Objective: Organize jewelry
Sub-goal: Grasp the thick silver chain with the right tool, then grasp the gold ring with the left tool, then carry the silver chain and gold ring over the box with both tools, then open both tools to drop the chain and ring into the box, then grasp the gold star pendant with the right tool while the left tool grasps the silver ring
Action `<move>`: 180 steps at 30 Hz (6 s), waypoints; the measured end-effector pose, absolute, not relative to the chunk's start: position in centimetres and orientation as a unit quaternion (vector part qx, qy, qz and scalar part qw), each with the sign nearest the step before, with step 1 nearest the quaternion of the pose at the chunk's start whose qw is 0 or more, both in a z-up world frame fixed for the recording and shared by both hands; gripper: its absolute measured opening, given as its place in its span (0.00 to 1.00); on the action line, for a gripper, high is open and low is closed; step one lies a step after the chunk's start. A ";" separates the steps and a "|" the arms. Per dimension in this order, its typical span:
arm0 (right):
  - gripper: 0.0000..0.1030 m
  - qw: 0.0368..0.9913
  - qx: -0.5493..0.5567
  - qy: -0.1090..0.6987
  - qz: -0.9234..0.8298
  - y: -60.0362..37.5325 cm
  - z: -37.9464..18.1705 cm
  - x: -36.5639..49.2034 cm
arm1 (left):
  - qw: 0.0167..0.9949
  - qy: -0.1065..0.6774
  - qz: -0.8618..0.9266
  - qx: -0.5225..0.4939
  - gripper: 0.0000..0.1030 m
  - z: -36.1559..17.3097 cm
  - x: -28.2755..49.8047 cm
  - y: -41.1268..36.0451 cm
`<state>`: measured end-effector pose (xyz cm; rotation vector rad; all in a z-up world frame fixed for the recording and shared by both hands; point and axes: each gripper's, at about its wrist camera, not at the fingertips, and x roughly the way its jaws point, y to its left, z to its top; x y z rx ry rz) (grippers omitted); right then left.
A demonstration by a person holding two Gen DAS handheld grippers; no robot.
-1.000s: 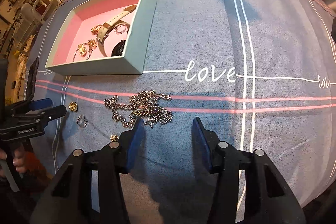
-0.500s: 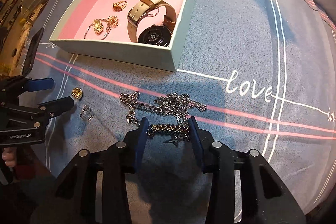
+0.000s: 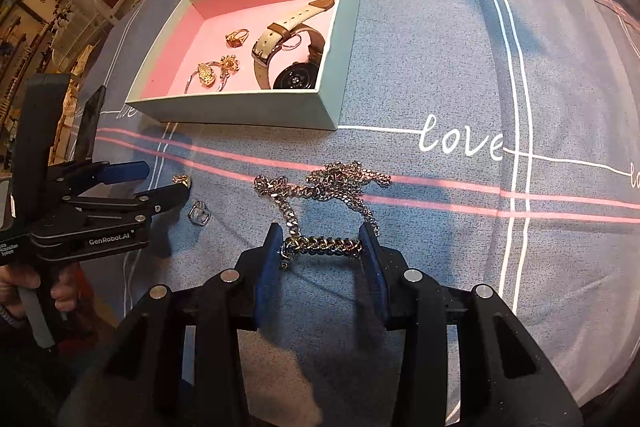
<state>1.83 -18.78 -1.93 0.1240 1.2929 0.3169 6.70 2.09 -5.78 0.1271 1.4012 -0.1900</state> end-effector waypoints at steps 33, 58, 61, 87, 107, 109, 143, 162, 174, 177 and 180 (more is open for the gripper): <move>0.39 0.849 0.011 0.483 0.211 -16.3 12.9 2.2 | 0.801 0.590 -0.088 0.044 0.14 4.6 6.4 3.2; 0.39 0.891 0.011 0.382 0.244 -14.9 23.5 4.9 | 0.807 0.584 -0.082 0.029 0.14 6.1 6.0 3.6; 0.39 0.892 0.010 0.381 0.244 -14.7 23.4 5.8 | 0.807 0.584 -0.082 0.030 0.14 6.2 6.0 3.6; 0.39 0.858 0.012 0.470 0.208 -13.1 14.0 10.3 | 0.840 0.539 -0.066 0.002 0.14 9.8 14.3 1.8; 0.39 0.818 -0.007 0.545 0.185 -12.8 6.5 12.8 | 0.790 0.610 -0.054 0.018 0.14 2.1 16.3 0.8; 0.39 0.815 -0.008 0.549 0.183 -12.9 6.2 12.8 | 0.789 0.612 -0.052 0.016 0.14 1.8 16.6 0.9; 0.82 0.805 -0.001 0.567 0.173 -14.5 4.4 9.4 | 0.810 0.586 -0.011 -0.005 0.92 4.5 14.3 3.6; 0.75 0.768 0.001 0.625 0.139 -17.4 -2.0 -1.5 | 0.738 0.654 -0.129 0.100 0.90 -4.4 4.8 -2.9; 0.75 0.767 0.003 0.630 0.126 -20.1 -1.5 -2.7 | 0.734 0.652 -0.165 0.100 0.60 -5.7 4.8 -6.2; 0.75 0.766 0.003 0.630 0.130 -20.1 -1.3 -2.8 | 0.740 0.644 -0.182 0.072 0.56 -5.6 4.7 -5.6; 0.75 0.765 0.006 0.629 0.137 -19.9 -1.3 -2.8 | 0.738 0.646 -0.191 0.029 0.53 -5.4 4.7 -4.1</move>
